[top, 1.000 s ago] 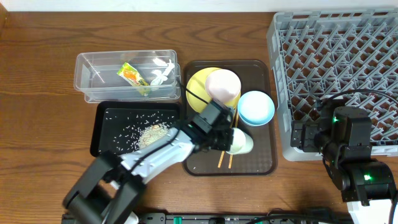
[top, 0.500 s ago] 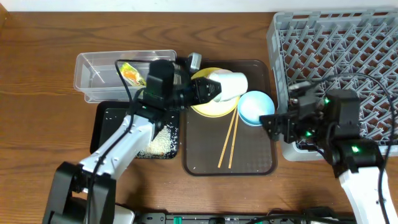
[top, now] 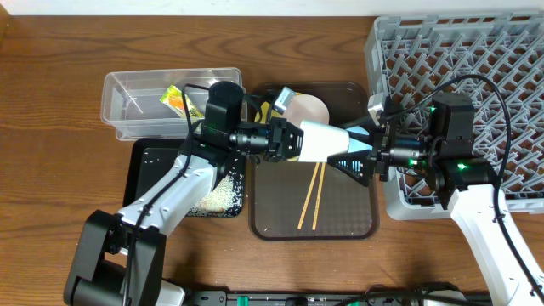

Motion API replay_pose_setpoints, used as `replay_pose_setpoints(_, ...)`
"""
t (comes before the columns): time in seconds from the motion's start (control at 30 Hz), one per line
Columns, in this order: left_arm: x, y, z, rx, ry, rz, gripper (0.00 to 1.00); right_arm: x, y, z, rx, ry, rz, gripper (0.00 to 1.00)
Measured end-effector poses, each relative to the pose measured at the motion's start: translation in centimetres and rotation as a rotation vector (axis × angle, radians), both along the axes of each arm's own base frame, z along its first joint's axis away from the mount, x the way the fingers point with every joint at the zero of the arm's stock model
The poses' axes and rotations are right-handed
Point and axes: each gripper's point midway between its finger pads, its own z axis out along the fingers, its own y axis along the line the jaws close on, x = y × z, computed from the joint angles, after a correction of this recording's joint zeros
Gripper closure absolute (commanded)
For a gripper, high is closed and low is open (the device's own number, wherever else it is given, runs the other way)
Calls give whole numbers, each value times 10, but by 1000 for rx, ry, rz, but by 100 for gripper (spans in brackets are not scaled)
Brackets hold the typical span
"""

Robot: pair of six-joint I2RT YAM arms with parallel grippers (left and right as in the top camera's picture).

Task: Sort waste into correct bins and load items into the dishwasher rack
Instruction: 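Hand the cream cup from the left gripper to the right gripper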

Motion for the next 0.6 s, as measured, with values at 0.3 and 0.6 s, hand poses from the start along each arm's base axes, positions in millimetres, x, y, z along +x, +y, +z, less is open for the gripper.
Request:
replay_pose_setpoints(0.3, -7, -2, 2, -10, 17, -36, 94, -9, 3, 7, 43, -4, 54, 39)
replay_pose_setpoints(0.6, -9, -2, 3, -17, -11, -48, 60, -11, 3, 5, 42, 22, 53, 46)
